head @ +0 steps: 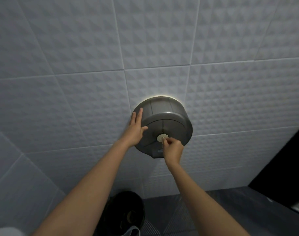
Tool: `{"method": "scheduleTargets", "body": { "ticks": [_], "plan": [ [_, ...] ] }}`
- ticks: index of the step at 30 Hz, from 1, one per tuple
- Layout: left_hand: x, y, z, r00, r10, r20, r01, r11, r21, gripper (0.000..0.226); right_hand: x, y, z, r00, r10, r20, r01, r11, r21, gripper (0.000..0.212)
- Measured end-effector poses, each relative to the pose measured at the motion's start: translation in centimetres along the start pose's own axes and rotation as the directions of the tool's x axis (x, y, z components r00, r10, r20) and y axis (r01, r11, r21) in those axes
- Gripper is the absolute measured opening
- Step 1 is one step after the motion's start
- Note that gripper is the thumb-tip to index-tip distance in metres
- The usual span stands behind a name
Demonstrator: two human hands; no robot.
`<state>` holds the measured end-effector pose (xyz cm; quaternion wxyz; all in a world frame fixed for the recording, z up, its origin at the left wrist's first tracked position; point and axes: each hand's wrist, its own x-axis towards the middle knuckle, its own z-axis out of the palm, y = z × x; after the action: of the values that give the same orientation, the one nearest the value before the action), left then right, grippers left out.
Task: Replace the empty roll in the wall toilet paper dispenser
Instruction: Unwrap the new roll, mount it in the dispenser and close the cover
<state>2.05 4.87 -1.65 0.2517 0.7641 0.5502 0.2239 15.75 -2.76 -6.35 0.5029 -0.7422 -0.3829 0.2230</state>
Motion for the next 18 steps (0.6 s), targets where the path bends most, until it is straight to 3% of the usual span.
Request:
{"method": "scheduleTargets", "body": {
  "ticks": [3,5,7,10,14,16,18],
  "plan": [
    [0.2,-0.2,0.2,1.0,0.01,-0.015,-0.01,1.0,-0.005,0.081,0.8,0.0,0.3,0.959,0.281,0.038,-0.279,0.914,0.294,0.015],
    [0.3,-0.2,0.3,1.0,0.005,-0.026,-0.006,1.0,-0.009,0.082,1.2,0.2,0.3,0.882,0.43,0.193,-0.459,0.692,0.556,0.012],
    [0.3,-0.2,0.4,0.999,0.007,-0.035,-0.007,1.0,-0.012,0.082,1.3,0.3,0.2,0.827,0.463,0.32,-0.545,0.516,0.661,0.009],
    [0.3,-0.2,0.4,0.999,0.018,-0.042,-0.019,1.0,-0.011,0.082,1.4,0.4,0.0,0.792,0.464,0.396,-0.581,0.376,0.721,0.012],
    [0.2,-0.3,0.4,0.998,0.026,-0.053,-0.027,1.0,-0.007,0.081,1.0,0.8,0.1,0.815,0.425,0.393,-0.557,0.387,0.735,0.01],
    [0.0,-0.2,0.4,0.998,0.031,-0.056,-0.031,0.999,0.011,0.08,0.7,1.7,0.1,0.849,0.38,0.368,-0.521,0.48,0.705,0.017],
    [-0.1,-0.1,0.5,0.997,0.038,-0.065,-0.037,0.999,0.017,0.079,0.5,3.5,0.4,0.885,0.358,0.298,-0.466,0.656,0.594,0.025]
  ]
}}
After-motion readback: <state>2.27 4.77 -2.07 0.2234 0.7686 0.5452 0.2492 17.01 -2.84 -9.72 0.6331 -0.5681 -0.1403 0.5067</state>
